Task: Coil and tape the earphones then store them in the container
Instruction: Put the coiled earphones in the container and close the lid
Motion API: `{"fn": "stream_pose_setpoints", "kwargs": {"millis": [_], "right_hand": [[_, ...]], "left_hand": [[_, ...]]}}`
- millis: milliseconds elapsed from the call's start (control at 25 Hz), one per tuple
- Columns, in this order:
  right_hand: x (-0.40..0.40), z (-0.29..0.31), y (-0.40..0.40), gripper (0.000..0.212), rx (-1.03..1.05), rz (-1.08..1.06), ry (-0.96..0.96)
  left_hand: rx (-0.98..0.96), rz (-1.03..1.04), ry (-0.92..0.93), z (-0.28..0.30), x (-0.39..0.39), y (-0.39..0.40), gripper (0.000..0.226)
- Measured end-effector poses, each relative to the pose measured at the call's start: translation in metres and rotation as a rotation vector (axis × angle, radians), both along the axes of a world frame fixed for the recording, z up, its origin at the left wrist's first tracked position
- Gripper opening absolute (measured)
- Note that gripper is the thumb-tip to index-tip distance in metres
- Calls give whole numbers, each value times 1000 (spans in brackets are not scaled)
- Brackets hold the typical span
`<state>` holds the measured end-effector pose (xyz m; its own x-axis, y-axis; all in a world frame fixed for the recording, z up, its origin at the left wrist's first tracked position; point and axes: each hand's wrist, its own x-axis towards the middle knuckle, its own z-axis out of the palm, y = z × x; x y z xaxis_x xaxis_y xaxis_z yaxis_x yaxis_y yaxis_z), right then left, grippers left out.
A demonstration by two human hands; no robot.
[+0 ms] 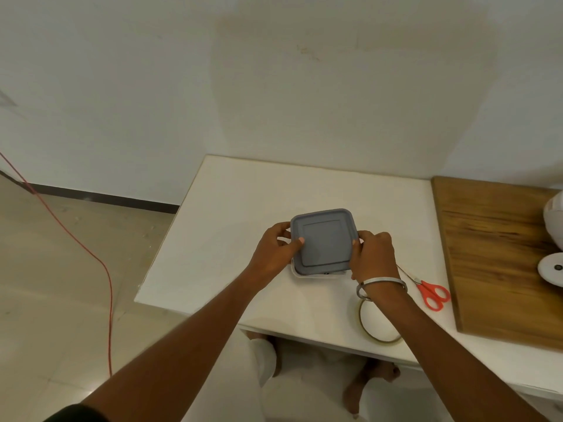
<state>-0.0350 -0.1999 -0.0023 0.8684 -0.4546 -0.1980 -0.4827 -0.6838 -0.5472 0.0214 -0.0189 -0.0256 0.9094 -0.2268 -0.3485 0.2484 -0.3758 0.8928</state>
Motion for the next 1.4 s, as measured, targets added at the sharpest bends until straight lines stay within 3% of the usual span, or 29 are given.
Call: {"fn": "stream_pose_setpoints", "kwargs": {"millis": [120, 360, 520, 720, 800, 920, 1080, 1400], "right_hand": [[-8, 0, 2, 34, -106, 32, 59], [-14, -7, 1, 38, -51, -16, 18], [-6, -12, -7, 36, 147, -87, 73], [-3, -5, -26, 29, 759, -337, 161], [-2, -3, -30, 27, 834, -342, 235], [6, 2, -30, 24, 823, -286, 286], [16, 1, -30, 27, 581, -188, 269], [13, -9, -30, 25, 643, -205, 113]], "left_hand": [[13, 2, -6, -3, -1, 1, 54], [-18, -7, 13, -2, -2, 3, 59], [-50, -32, 5, -1, -2, 4, 55], [-121, -50, 27, -2, 0, 10, 57], [-163, -57, 32, -2, 0, 10, 62], [-167, -87, 3, -1, 1, 11, 60], [-134, -113, -17, -3, 2, 14, 55], [-151, -84, -5, 0, 0, 13, 61]]}}
